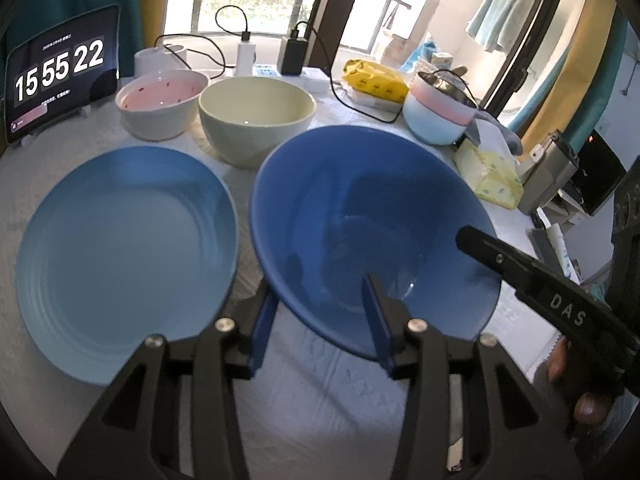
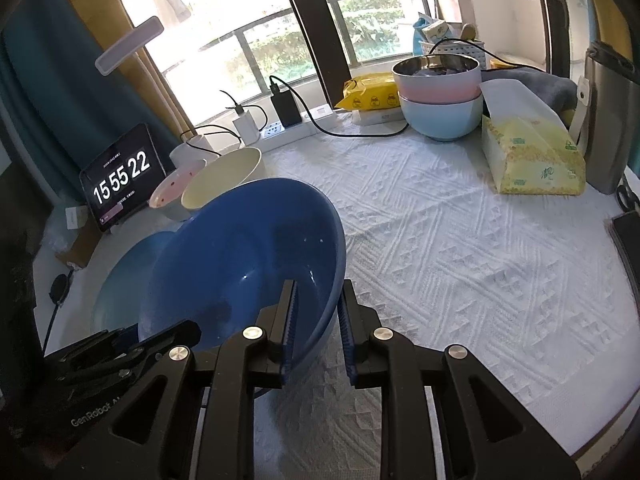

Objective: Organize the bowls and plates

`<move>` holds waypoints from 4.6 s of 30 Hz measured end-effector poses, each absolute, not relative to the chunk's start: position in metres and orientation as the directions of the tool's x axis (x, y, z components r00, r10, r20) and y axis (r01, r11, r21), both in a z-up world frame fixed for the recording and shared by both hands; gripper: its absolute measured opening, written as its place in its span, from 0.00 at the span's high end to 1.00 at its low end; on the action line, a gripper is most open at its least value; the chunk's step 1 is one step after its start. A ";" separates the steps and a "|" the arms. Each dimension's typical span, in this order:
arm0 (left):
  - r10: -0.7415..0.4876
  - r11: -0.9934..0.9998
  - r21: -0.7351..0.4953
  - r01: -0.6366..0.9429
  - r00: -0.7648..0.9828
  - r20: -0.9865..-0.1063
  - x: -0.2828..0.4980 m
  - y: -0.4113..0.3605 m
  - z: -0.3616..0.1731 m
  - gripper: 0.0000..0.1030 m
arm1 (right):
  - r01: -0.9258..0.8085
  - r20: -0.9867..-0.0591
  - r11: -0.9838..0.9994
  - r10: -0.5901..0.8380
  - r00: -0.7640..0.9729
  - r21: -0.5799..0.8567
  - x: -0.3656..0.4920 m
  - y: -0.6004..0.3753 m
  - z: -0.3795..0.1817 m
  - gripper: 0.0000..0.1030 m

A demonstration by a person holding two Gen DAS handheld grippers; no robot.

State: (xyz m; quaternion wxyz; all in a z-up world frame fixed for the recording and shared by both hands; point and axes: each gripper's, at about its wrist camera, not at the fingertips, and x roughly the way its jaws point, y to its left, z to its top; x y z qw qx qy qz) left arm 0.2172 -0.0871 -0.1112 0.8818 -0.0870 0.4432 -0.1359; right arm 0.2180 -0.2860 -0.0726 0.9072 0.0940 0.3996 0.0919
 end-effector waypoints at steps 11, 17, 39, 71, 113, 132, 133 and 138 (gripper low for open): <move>-0.308 0.951 -0.261 0.166 0.581 -0.753 0.214 -0.084 -0.108 0.55 | -0.052 -0.726 0.972 0.206 0.656 0.228 0.217 -0.294 -0.076 0.72; -0.288 0.956 -0.257 0.140 0.601 -0.746 0.214 -0.074 -0.103 0.54 | -0.044 -0.717 0.974 0.194 0.670 0.222 0.217 -0.298 -0.070 0.70; -0.191 0.977 -0.196 0.079 0.724 -0.663 0.229 -0.047 -0.052 0.54 | -0.136 -0.658 0.973 0.226 0.718 0.186 0.235 -0.278 -0.027 0.69; -0.112 0.983 -0.182 -0.007 0.765 -0.634 0.285 -0.009 -0.029 0.54 | -0.374 -0.703 0.925 0.309 0.641 0.066 0.320 -0.217 0.004 0.69; -0.200 0.968 -0.250 0.002 0.605 -0.771 0.380 -0.021 -0.107 0.56 | -0.312 -0.907 0.934 0.277 0.318 0.176 0.444 -0.181 -0.093 0.69; -0.223 0.966 -0.259 0.017 0.566 -0.794 0.390 -0.024 -0.122 0.71 | -0.310 -0.921 0.938 0.251 0.298 0.155 0.448 -0.172 -0.117 0.78; -0.220 0.966 -0.258 0.015 0.568 -0.793 0.390 -0.024 -0.122 0.71 | -0.308 -0.920 0.938 0.253 0.300 0.158 0.447 -0.173 -0.117 0.78; -0.216 0.968 -0.252 0.020 0.580 -0.785 0.387 -0.023 -0.120 0.77 | -0.296 -0.915 0.942 0.254 0.312 0.161 0.443 -0.177 -0.115 0.81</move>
